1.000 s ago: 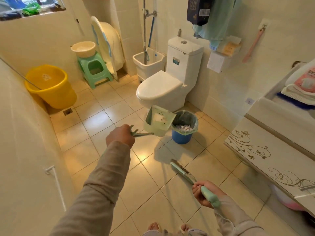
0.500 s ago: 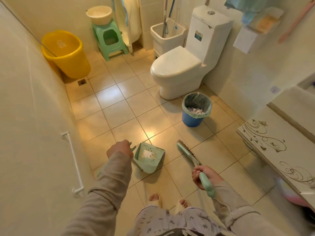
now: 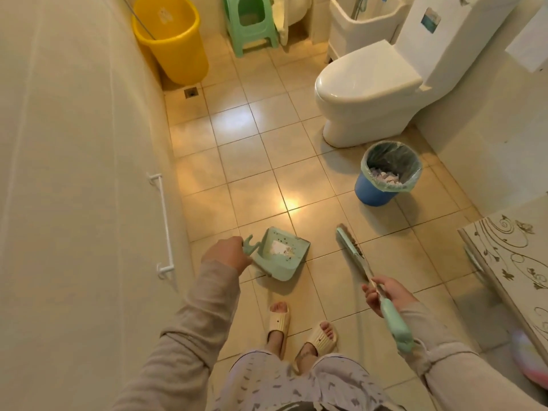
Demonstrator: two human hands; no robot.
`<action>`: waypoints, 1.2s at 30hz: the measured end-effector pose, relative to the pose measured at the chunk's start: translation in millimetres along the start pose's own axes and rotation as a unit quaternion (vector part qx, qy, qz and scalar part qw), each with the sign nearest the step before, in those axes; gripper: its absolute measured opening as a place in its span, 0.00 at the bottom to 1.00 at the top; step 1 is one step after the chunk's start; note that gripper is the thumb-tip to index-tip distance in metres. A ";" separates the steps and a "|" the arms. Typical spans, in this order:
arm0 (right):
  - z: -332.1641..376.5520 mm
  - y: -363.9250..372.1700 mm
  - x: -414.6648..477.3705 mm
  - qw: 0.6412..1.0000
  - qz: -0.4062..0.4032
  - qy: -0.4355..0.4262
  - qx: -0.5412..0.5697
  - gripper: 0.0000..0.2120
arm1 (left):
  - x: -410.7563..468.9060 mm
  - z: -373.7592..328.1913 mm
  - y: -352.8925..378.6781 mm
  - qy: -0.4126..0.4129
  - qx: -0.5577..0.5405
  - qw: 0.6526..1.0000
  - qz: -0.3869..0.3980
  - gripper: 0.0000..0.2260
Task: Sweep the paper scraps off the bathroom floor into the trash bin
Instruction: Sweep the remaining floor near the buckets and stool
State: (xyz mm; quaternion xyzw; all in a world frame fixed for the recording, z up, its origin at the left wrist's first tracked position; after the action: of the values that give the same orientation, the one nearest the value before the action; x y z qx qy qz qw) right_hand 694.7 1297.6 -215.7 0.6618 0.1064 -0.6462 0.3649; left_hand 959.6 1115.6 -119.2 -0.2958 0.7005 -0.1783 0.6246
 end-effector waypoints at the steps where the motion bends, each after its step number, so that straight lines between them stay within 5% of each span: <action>1: -0.2 -2.3 0.6 1.000 -0.007 0.004 -0.012 0.18 | -3.8 6.1 -1.8 -0.008 0.006 1.000 -0.029 0.10; 8: 12.0 6.1 -4.4 0.992 -0.019 0.010 -0.128 0.16 | -34.0 62.5 -3.6 -0.086 -0.057 0.984 -0.145 0.10; 24: 52.5 115.8 8.2 0.966 0.067 -0.012 -0.250 0.15 | -43.8 122.8 -21.5 -0.154 -0.157 0.955 -0.200 0.11; 36: 80.4 201.5 57.8 0.972 0.042 0.012 -0.232 0.13 | 38.6 146.5 -124.7 -0.136 -0.160 0.957 -0.201 0.11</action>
State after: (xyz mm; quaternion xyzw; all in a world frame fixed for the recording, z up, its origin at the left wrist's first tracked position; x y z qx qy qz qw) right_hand 763.8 1085.3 -191.8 0.5707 0.2300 -0.5802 0.5336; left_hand 1125.3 1013.5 -94.6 -0.5479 0.5544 -0.1438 0.6097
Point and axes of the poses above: each hand's wrist, its own x-axis towards the middle knuckle, its own y-axis out of the palm, z = x × y, the point moved 10 cm from there along x, towards the middle knuckle, and after that the axes turned 10 degrees about z, right-handed, at the moved point
